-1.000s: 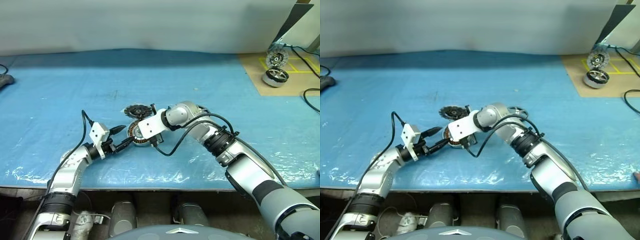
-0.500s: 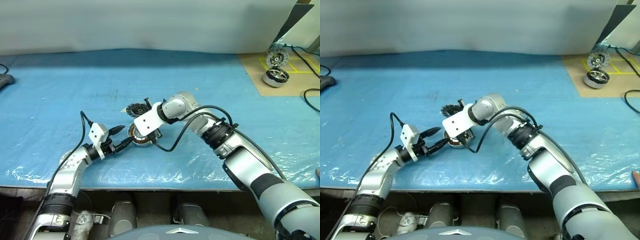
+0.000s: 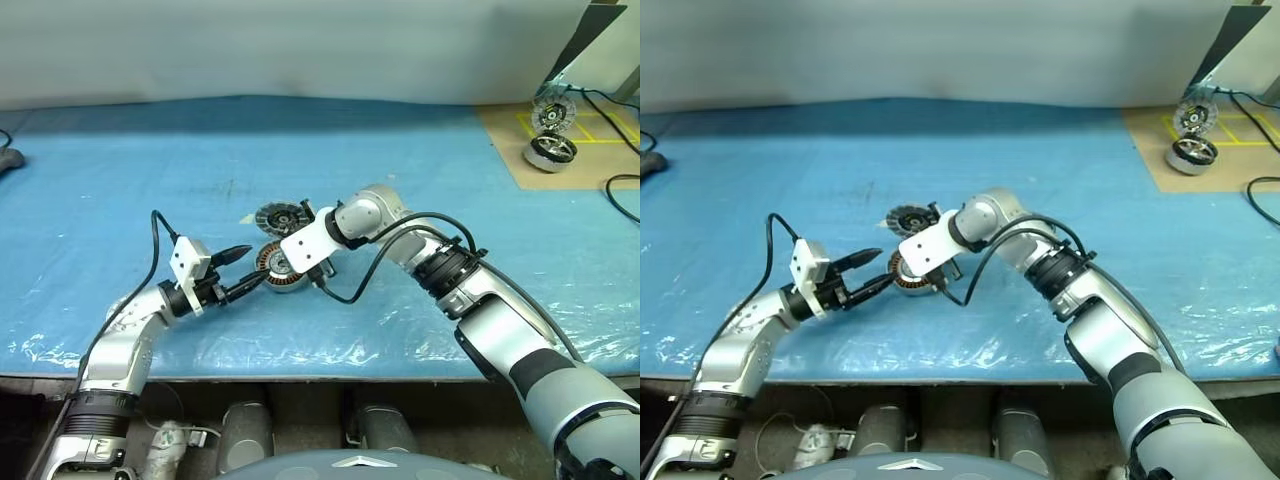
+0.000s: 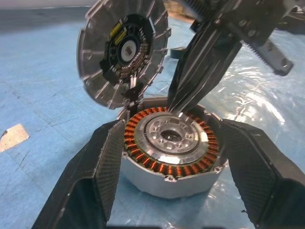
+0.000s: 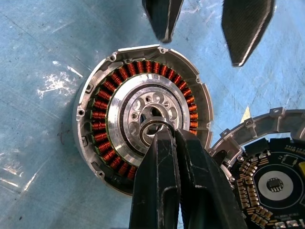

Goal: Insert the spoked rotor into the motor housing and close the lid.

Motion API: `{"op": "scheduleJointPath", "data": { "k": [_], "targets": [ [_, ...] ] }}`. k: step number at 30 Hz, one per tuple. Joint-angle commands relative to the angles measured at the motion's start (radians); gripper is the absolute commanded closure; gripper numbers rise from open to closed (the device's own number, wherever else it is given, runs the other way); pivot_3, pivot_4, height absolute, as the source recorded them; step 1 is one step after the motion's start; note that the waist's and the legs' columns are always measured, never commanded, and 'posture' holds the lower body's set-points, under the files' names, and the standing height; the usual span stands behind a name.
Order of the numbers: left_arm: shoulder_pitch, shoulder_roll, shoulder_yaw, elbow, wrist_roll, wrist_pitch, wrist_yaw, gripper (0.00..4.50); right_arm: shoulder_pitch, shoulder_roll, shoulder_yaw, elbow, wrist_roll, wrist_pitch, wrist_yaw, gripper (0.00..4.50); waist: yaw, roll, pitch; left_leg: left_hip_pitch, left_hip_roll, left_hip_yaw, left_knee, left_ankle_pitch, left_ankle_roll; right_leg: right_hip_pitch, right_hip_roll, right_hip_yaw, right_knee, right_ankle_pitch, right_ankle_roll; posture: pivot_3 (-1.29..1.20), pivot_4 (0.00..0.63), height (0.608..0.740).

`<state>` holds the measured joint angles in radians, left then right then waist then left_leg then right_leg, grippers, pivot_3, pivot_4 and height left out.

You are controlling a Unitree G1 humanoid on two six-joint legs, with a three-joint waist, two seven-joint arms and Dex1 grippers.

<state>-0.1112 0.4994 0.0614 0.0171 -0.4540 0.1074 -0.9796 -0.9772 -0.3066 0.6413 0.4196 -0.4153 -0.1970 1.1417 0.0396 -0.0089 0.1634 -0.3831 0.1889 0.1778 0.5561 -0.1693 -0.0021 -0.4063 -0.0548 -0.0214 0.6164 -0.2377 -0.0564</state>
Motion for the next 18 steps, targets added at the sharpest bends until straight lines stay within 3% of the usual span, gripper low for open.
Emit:
{"op": "scheduleJointPath", "data": {
  "k": [1, 18],
  "targets": [
    [0.019, 0.027, 0.032, -0.016, -0.001, -0.011, -0.012, 1.10, -0.012, 0.010, 0.006, -0.024, -0.006, -0.026, 0.001, 4.46, 0.000, 0.000, 0.000, 0.000, 0.000, 0.000, 0.000, 0.000, 0.000, 0.000, 0.000, 0.000, 0.000, 0.000, 0.000, 0.00, 0.150, 0.740],
    [0.081, -0.018, 0.001, -0.104, 0.038, 0.031, 0.081, 1.10, -0.120, 0.051, 0.065, 0.148, -0.114, -0.174, -0.022, 4.46, 0.001, 0.000, 0.001, -0.001, 0.000, 0.000, 0.001, 0.000, 0.000, 0.000, 0.000, 0.000, 0.001, 0.000, 0.000, 0.00, 0.150, 0.740]
  ]
}}
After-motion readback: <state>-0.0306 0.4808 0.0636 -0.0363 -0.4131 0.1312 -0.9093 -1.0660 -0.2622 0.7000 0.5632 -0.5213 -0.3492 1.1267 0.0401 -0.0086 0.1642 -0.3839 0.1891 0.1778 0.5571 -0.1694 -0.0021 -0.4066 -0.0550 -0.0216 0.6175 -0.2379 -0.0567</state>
